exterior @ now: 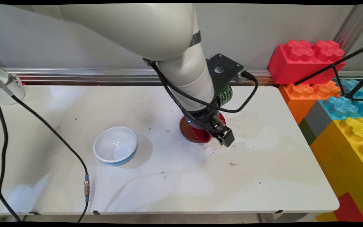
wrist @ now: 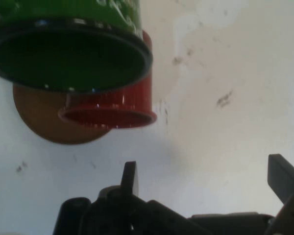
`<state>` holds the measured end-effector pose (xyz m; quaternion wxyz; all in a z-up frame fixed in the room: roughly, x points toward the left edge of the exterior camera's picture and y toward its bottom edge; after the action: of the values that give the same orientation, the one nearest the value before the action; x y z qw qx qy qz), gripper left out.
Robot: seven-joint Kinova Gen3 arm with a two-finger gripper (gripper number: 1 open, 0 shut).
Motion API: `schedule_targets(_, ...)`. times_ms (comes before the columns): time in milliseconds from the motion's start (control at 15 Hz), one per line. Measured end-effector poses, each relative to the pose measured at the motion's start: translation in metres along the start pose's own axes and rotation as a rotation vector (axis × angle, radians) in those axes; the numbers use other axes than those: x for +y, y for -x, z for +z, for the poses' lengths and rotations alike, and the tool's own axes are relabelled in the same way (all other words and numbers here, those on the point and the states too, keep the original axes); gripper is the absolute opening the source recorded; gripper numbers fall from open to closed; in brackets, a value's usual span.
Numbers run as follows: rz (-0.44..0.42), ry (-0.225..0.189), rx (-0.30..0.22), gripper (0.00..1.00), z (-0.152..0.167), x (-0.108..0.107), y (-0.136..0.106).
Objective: Pick up the green mug from the rack
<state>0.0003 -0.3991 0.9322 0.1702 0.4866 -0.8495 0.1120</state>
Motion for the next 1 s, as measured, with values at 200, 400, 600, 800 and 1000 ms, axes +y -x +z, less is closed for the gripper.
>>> schedule_targets(200,-0.013,-0.01,0.042,1.0,0.004,-0.001,-0.003)
schedule_targets(400,-0.019,-0.018,0.088,1.0,0.007,-0.003,-0.007)
schedule_targets(600,-0.021,-0.027,0.134,1.0,0.011,-0.007,-0.011)
schedule_targets(800,-0.025,-0.036,0.171,1.0,0.014,-0.011,-0.013)
schedule_targets(1000,-0.027,-0.042,0.202,1.0,0.017,-0.014,-0.013)
